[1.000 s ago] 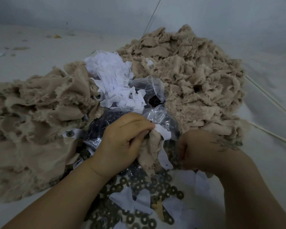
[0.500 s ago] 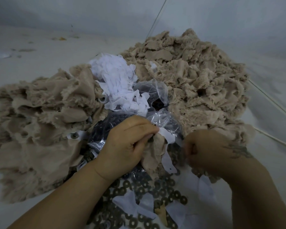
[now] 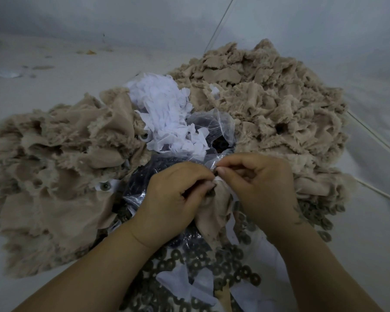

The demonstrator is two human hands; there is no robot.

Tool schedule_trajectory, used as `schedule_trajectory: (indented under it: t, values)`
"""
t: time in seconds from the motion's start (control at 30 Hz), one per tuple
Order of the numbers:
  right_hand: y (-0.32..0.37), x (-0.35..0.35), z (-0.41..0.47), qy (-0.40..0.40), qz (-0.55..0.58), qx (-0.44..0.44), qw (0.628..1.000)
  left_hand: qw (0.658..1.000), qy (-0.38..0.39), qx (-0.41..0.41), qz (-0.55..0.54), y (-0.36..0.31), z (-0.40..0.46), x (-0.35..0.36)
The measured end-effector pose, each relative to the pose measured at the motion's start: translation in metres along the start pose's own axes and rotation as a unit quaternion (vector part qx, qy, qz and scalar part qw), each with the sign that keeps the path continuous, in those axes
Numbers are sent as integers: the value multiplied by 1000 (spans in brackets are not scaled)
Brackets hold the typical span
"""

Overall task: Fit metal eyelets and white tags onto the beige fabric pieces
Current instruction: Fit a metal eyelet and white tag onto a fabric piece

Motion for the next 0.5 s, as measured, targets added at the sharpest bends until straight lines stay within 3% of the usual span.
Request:
schedule_trajectory:
  t: [0.5]
  values:
    - [5,3,-5,-33,-89,-179,979,996,-8,-64,-68,1,3,-5]
Point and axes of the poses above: each hand's wrist, its own z-axis towards the middle knuckle, its own x-axis out of the palm, y = z × x, the point moved 2 cm from there along z, towards the middle knuckle, and after that the axes turned 2 degrees about -y, right-handed, at the moved point
